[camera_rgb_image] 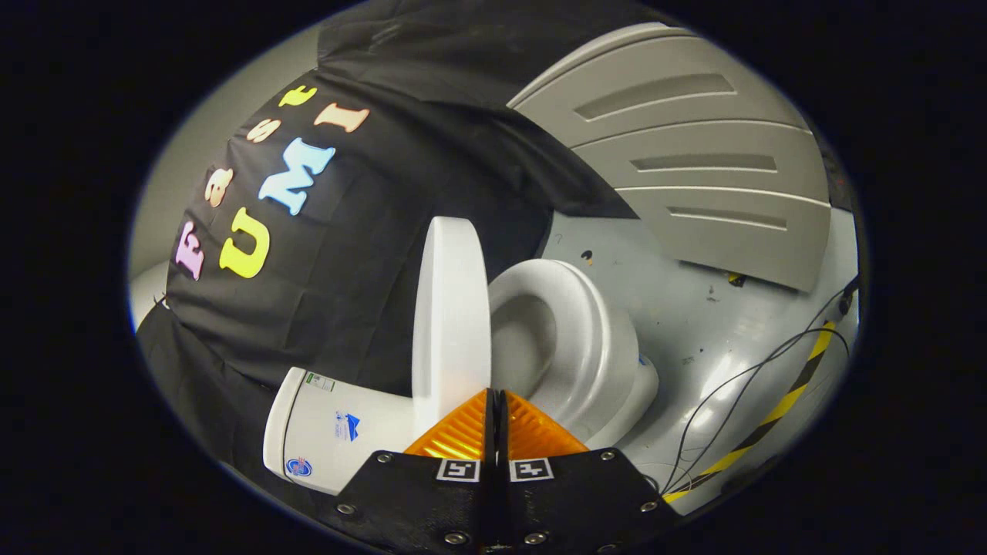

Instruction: Open the toilet lid.

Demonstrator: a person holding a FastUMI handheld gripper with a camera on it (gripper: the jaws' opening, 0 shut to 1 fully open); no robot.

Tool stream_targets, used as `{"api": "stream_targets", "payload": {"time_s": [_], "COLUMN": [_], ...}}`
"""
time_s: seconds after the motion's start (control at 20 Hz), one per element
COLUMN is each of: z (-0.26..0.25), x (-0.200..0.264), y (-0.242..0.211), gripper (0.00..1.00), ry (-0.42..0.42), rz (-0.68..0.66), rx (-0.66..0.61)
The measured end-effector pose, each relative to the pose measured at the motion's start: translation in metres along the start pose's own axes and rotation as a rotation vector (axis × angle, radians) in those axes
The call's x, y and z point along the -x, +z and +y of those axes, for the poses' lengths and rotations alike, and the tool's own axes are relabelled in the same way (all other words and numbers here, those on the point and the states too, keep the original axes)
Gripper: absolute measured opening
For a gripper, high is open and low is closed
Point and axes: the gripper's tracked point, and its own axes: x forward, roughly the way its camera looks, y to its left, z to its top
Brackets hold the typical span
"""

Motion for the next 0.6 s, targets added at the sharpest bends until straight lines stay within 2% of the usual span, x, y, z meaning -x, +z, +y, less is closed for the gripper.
{"api": "stream_targets", "payload": {"time_s": [0.15, 0.4, 0.6], "z": [0.034, 0.081, 0.101], "x": [0.012, 0.028, 0.035], "y": [-0.002, -0.006, -0.009], "gripper": [0.0, 0.0, 0.0], "ry": [0.016, 0.014, 0.034], "rz": [-0.013, -0.036, -0.043], "rx": [0.057, 0.292, 0.32]}}
